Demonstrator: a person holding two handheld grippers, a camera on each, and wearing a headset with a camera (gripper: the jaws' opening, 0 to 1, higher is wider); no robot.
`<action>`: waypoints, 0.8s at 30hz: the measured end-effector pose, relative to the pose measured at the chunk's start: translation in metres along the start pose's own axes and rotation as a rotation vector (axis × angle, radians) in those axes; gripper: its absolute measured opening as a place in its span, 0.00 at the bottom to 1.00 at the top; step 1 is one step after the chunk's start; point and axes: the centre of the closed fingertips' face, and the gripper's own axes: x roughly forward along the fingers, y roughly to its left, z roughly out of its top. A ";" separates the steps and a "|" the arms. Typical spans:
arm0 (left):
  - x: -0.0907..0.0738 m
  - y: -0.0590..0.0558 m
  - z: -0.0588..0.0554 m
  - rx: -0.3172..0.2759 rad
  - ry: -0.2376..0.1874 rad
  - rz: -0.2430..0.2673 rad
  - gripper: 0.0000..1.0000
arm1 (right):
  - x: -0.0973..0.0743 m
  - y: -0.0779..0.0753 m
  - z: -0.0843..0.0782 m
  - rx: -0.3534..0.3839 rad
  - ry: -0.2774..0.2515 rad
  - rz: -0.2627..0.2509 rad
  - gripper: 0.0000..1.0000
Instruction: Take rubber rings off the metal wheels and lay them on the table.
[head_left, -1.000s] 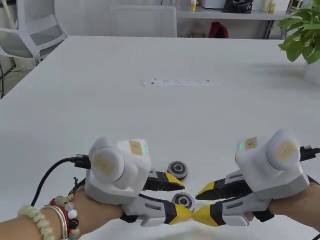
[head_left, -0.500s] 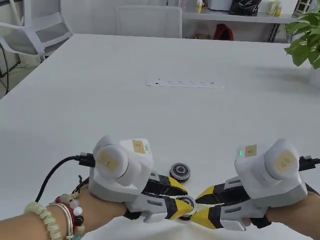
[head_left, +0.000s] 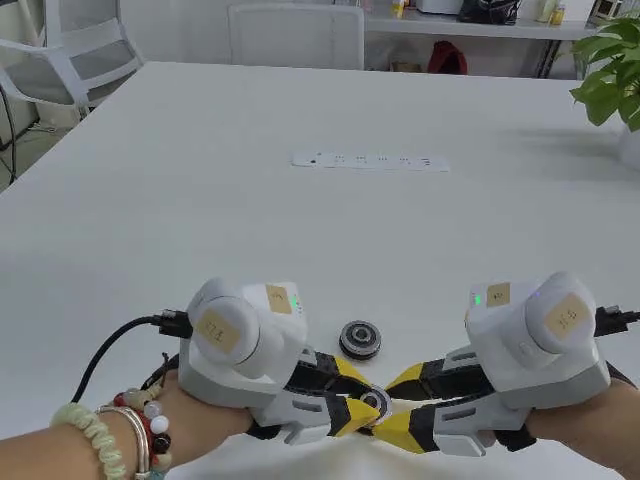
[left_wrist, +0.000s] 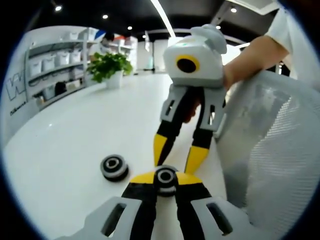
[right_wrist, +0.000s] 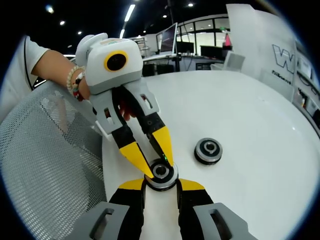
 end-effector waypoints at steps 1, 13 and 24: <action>0.000 0.000 0.000 0.000 -0.001 0.002 0.14 | 0.000 0.000 0.000 -0.002 -0.001 -0.002 0.22; 0.001 0.003 0.001 -0.007 -0.008 0.009 0.14 | 0.000 -0.003 -0.003 -0.036 0.026 -0.016 0.20; 0.001 0.004 0.000 -0.014 -0.014 0.011 0.14 | -0.004 -0.008 -0.011 -0.036 0.062 -0.031 0.06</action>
